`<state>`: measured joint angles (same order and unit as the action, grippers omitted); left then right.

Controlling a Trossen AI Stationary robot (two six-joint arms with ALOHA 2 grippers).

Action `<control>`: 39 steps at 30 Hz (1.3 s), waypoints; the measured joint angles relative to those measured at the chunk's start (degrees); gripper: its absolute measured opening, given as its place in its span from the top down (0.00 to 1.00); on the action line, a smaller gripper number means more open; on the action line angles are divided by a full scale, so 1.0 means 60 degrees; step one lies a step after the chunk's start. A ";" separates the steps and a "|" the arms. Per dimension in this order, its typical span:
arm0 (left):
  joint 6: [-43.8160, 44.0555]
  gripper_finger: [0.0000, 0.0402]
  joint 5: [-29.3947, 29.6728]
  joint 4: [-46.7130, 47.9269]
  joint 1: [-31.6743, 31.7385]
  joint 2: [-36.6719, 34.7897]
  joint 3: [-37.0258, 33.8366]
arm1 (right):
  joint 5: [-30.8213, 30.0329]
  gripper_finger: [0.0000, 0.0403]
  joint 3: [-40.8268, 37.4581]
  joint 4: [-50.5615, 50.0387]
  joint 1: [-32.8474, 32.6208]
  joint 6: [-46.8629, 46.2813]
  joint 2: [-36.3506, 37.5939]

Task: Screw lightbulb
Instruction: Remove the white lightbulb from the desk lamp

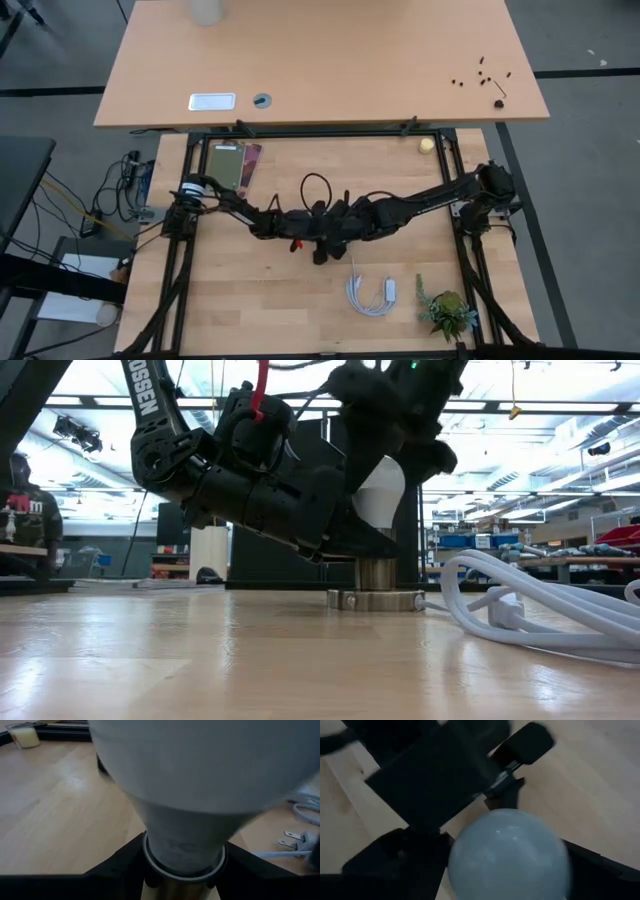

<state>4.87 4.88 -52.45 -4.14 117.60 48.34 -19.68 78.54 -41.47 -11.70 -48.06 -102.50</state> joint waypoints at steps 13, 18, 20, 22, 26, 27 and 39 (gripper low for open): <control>0.0247 0.52 -0.0014 -0.0035 -0.0012 0.0000 -0.0011 | -0.0313 0.27 -0.0007 0.0269 -0.0103 0.0010 -0.0485; 0.0224 0.52 -0.0002 -0.0012 -0.0011 0.0000 -0.0006 | -0.0275 0.35 -0.0007 0.0258 -0.0103 0.0369 -0.0485; 0.0210 0.52 0.0001 0.0001 -0.0011 0.0000 -0.0004 | -0.0207 0.37 -0.0007 0.0258 -0.0103 0.0679 -0.0485; 0.0098 0.52 0.0001 0.0025 -0.0011 0.0000 0.0000 | -0.0104 0.37 -0.0007 0.0268 -0.0103 0.1188 -0.0481; -0.0091 0.52 0.0026 0.0136 -0.0012 -0.0005 0.0007 | 0.0194 0.35 -0.0004 0.0289 -0.0084 0.2853 -0.0472; -0.0096 0.52 0.0015 0.0155 -0.0014 -0.0007 0.0007 | 0.0298 0.33 -0.0002 0.0272 -0.0076 0.3419 -0.0468; -0.0341 0.52 -0.0502 0.0187 -0.0004 -0.0018 -0.0004 | 0.0856 0.35 -0.0006 0.0504 0.0163 1.1329 -0.0452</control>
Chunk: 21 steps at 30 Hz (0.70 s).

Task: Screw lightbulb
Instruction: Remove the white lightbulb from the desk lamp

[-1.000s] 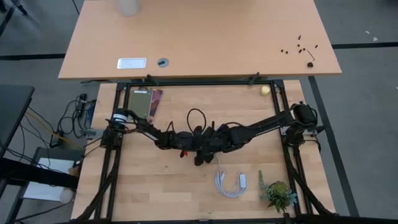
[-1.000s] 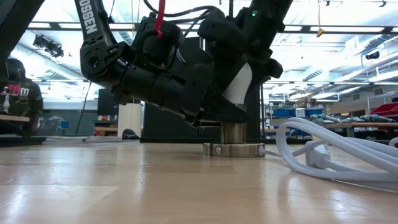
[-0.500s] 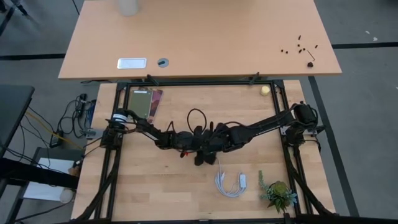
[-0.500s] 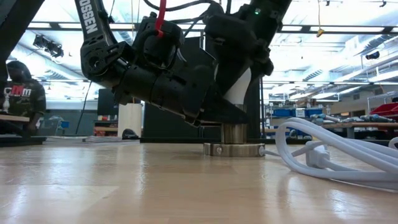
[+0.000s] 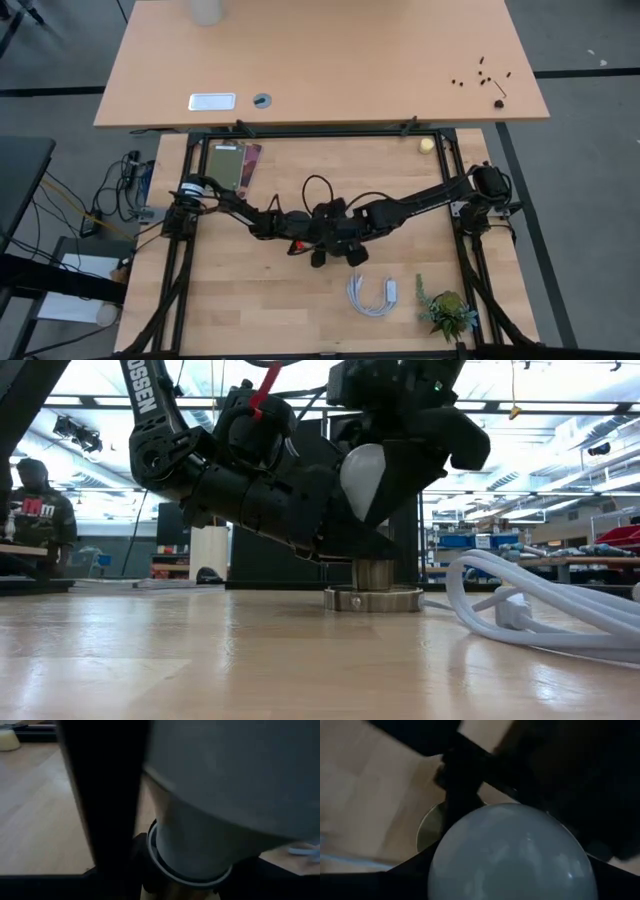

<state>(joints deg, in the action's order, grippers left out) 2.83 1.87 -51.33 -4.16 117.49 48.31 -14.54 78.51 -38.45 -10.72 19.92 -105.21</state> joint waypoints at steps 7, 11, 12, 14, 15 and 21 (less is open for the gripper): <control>-0.0195 0.52 0.0077 -0.0010 0.0015 0.0004 -0.0029 | -0.0100 0.30 0.0006 -0.0314 0.0174 0.3038 0.0022; -0.0115 0.52 0.0069 -0.0004 0.0018 0.0004 -0.0016 | -0.0206 0.30 0.0076 -0.0469 0.0137 0.3582 0.0040; -0.0107 0.52 0.0068 -0.0005 0.0018 0.0004 -0.0009 | -0.0208 0.30 0.0120 -0.0528 0.0106 0.3401 0.0040; -0.0112 0.52 0.0073 -0.0010 0.0013 0.0007 -0.0007 | -0.0184 0.29 0.0276 -0.0708 0.0095 0.2818 0.0046; -0.0110 0.52 0.0074 -0.0013 0.0011 0.0007 -0.0007 | -0.0146 0.29 0.0366 -0.0792 0.0097 0.2469 0.0055; -0.0049 0.52 0.0058 0.0055 -0.0004 0.0021 0.0000 | 0.0112 0.20 0.1218 -0.1591 0.0008 -0.0116 0.0220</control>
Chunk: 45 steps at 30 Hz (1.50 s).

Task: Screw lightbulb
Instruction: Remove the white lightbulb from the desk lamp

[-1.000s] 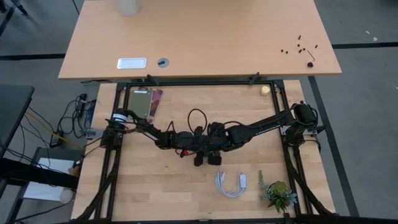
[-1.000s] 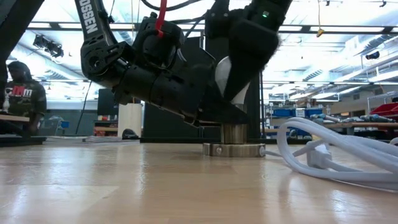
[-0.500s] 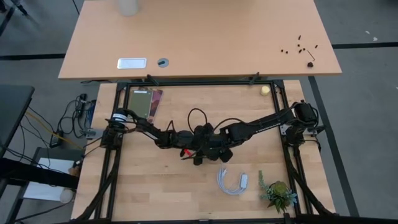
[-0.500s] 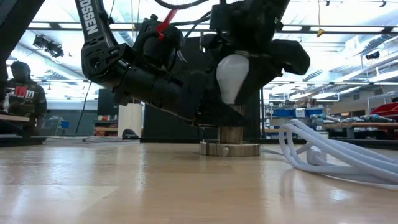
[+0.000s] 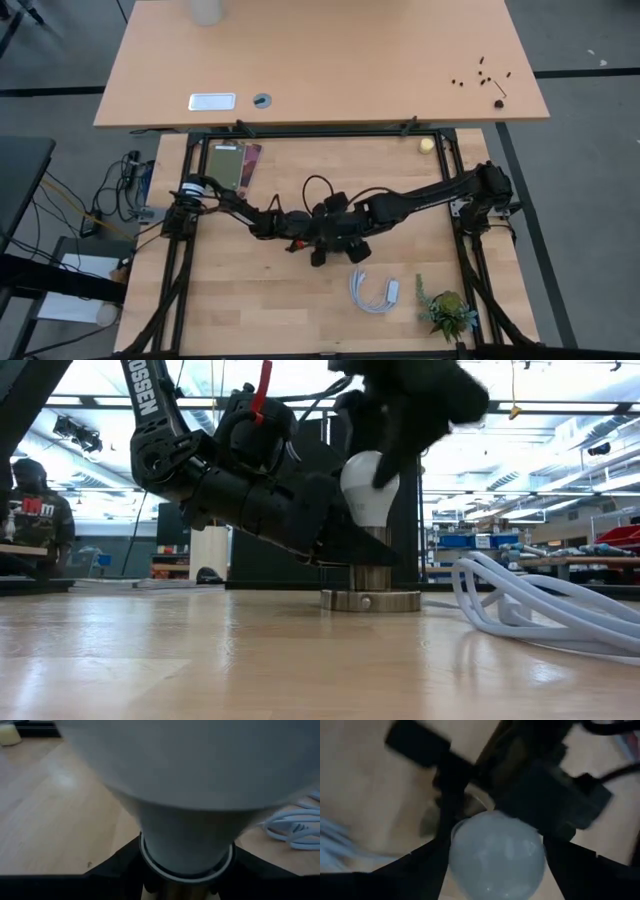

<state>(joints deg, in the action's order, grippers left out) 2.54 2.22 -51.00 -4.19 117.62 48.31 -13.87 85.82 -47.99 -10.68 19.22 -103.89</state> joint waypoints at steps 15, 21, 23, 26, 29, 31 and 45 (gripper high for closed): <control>0.0115 0.52 0.0084 -0.0011 -0.0011 0.0005 0.0000 | -0.0717 0.08 0.0532 -0.0798 -0.0432 -0.7620 0.0002; 0.0288 0.52 0.0096 -0.0004 -0.0011 0.0005 0.0000 | -0.1024 0.08 0.0212 -0.0929 -0.0517 -0.9186 -0.0005; 0.0371 0.52 0.0109 -0.0011 -0.0011 0.0005 0.0000 | -0.1026 0.08 -0.0006 -0.0759 -0.0518 -0.9460 -0.0005; 0.0373 0.52 0.0109 -0.0011 -0.0011 0.0005 0.0000 | -0.1026 0.08 -0.0451 -0.0086 -0.0539 -0.9601 -0.0005; 0.0373 0.52 0.0109 -0.0007 -0.0011 0.0005 0.0000 | -0.1111 0.08 -0.0769 0.0651 -0.0543 -0.9606 -0.0005; 0.0373 0.52 0.0109 -0.0007 -0.0011 0.0005 0.0000 | -0.1308 0.08 -0.0923 0.0889 -0.0543 -0.9596 -0.0008; 0.0361 0.52 0.0098 0.0000 -0.0011 -0.0006 -0.0007 | -0.1035 0.27 -0.1418 0.1514 -0.0299 -0.7403 -0.0023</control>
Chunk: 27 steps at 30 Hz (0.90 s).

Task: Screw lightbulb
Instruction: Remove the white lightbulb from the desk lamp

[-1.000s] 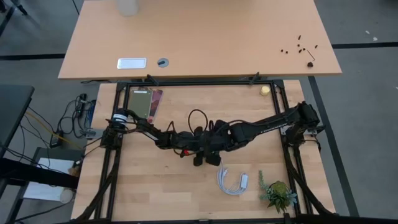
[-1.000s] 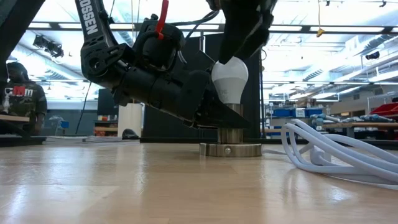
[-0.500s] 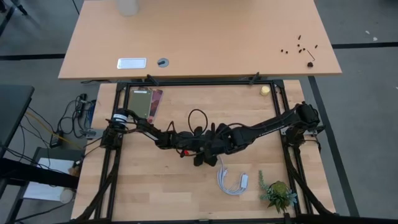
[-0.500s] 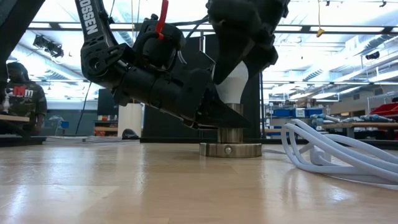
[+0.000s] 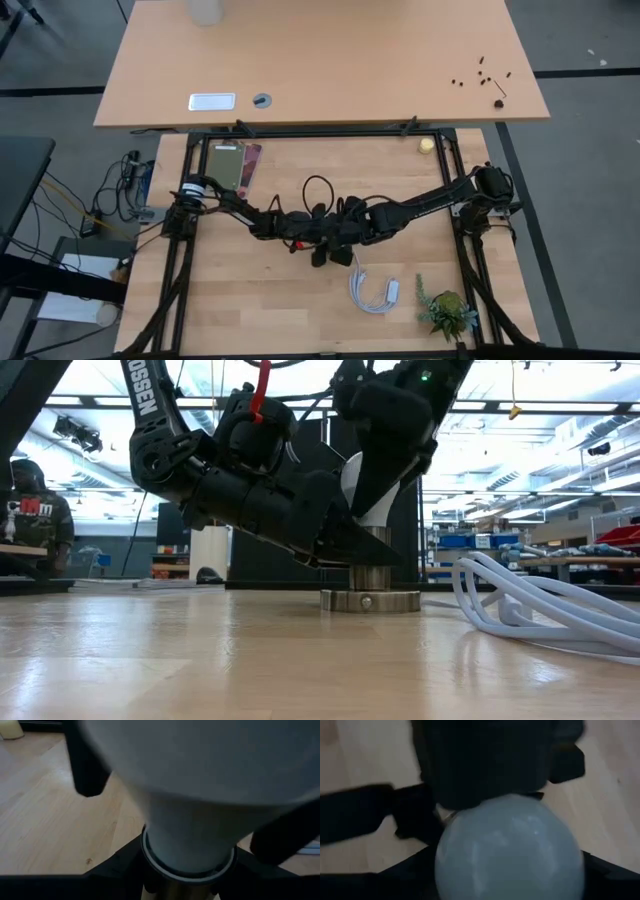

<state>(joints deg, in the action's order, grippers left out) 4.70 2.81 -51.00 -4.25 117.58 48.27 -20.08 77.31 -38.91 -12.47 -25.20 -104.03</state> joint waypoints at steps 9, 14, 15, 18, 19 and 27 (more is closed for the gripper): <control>-0.0073 0.52 -0.0005 -0.0004 -0.0004 -0.0001 -0.0002 | 0.0560 0.32 0.0078 -0.0059 0.0040 0.3486 0.0022; -0.0141 0.52 -0.0081 -0.0003 -0.0004 -0.0001 0.0000 | 0.0509 0.23 0.0087 -0.0103 0.0037 0.6656 0.0025; -0.0142 0.52 -0.0079 0.0000 -0.0004 -0.0001 0.0000 | 0.0464 0.22 0.0090 -0.0095 0.0040 0.7399 0.0025; -0.0206 0.52 0.0014 0.0026 0.0004 -0.0001 0.0007 | 0.0132 0.21 0.0096 -0.0071 0.0043 0.9365 0.0025; -0.0216 0.52 0.0067 0.0029 0.0004 -0.0004 0.0007 | -0.0029 0.22 0.0096 -0.0113 0.0052 0.9898 0.0025; -0.0237 0.52 0.0017 0.0039 0.0008 -0.0015 0.0018 | -0.0140 0.19 0.0096 -0.0395 0.0072 0.8479 0.0166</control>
<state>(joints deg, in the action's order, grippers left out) 3.28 2.91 -50.77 -4.20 117.49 48.38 -20.92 77.89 -41.28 -12.03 25.68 -103.03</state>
